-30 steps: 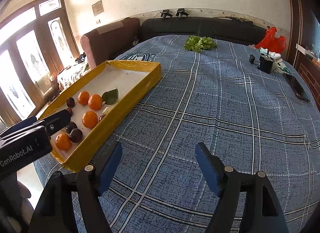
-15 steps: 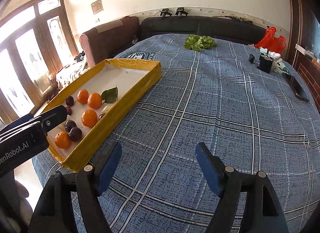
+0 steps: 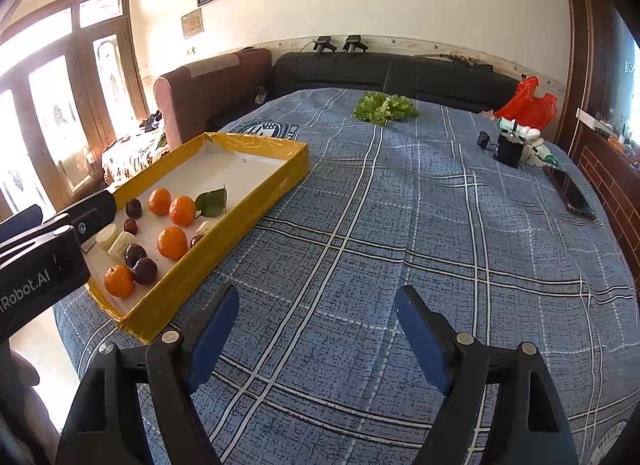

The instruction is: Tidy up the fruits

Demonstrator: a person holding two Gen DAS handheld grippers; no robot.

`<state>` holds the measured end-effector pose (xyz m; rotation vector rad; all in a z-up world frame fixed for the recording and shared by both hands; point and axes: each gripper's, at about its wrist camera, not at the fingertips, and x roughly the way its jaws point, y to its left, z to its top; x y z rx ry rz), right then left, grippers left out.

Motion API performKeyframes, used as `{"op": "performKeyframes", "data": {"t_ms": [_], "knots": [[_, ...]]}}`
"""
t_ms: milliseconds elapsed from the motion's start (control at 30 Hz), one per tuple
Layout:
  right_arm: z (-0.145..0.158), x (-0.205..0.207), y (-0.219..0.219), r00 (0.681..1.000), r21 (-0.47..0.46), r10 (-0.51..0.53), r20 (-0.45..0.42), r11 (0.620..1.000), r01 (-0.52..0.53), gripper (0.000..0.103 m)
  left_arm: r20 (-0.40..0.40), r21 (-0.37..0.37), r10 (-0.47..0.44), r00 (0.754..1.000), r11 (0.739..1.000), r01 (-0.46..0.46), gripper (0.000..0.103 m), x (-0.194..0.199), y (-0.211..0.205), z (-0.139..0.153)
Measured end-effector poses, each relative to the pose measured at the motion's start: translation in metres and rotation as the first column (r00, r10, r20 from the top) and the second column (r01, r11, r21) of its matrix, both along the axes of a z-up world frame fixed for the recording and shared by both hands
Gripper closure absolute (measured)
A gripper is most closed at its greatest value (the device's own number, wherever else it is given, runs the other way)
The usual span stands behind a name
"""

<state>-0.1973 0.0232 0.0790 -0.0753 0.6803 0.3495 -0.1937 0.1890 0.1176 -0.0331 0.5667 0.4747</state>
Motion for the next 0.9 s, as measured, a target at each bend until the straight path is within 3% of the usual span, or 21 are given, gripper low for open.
{"op": "performKeyframes", "data": {"t_ms": [233,400,600,900], "knots": [[0.011,-0.016,-0.003,0.998,0.003,0.007,0.067,1.000,-0.007,0.013,0.188,0.147,0.083,0.979,0.983,-0.111,0.000,-0.034,-0.019,0.030],[0.017,-0.025,-0.002,0.994,0.007,0.022,0.106,1.000,-0.023,0.011,0.261,0.160,0.100,0.960,0.976,-0.146,0.000,-0.053,-0.025,0.039],[0.016,-0.029,-0.002,0.994,0.010,0.028,0.108,1.000,-0.029,0.009,0.183,0.132,0.086,0.979,0.985,-0.111,0.000,-0.045,-0.023,0.022],[0.009,-0.026,-0.002,0.996,-0.001,0.031,0.087,1.000,-0.031,0.008,0.058,-0.004,0.026,0.998,1.000,-0.026,0.000,-0.022,-0.009,-0.004]]}}
